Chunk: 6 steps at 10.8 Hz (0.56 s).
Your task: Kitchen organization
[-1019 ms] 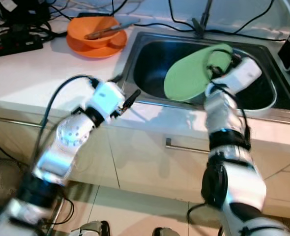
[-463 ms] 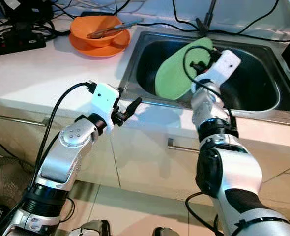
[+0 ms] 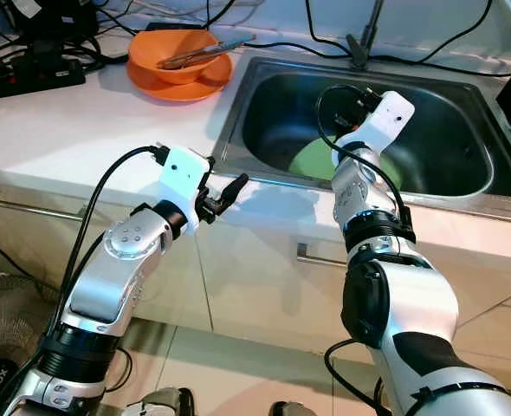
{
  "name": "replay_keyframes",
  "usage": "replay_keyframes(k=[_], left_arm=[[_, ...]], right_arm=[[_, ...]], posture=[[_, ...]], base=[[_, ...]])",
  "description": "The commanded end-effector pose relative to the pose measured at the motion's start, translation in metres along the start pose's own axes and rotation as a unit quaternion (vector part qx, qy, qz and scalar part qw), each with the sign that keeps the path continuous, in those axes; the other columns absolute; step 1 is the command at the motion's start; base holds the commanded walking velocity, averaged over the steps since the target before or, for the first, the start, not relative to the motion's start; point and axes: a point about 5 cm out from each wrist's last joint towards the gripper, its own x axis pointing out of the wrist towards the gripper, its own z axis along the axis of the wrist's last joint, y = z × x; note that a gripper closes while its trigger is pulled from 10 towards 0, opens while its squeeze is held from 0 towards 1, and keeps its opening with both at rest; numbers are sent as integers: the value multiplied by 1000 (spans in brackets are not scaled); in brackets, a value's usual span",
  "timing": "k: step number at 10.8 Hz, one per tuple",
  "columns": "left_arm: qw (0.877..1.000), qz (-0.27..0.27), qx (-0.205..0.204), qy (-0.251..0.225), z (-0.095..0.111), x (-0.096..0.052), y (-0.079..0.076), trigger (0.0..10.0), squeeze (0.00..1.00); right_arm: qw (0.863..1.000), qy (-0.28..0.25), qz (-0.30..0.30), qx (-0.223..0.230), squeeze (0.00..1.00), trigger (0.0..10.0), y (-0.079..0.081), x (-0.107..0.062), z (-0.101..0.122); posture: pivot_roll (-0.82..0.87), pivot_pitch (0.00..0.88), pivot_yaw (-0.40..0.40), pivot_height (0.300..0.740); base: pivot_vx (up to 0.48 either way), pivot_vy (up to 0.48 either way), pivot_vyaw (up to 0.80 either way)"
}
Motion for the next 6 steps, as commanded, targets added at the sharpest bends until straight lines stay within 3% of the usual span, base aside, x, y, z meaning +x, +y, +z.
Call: replay_keyframes(k=[1,3,4,6], left_arm=[[1000,11,0,-17,5,-1,2,10000,0],[991,103,32,-77,13,-2,28,10000,0],[984,144,45,-92,15,-3,42,10000,0],[975,190,47,-109,12,-5,58,10000,0]], right_arm=[[998,-43,32,-39,0,10000,15,1,14],[972,-153,131,-121,0,10000,47,-15,22],[958,-191,153,-150,0,10000,51,-27,22],[951,-222,152,-155,0,10000,45,-49,12]], posture=[[114,77,-16,740],[104,79,-15,740],[98,83,-17,740],[81,87,-17,740]], base=[[0,0,0],[0,0,0],[0,0,0],[0,0,0]])
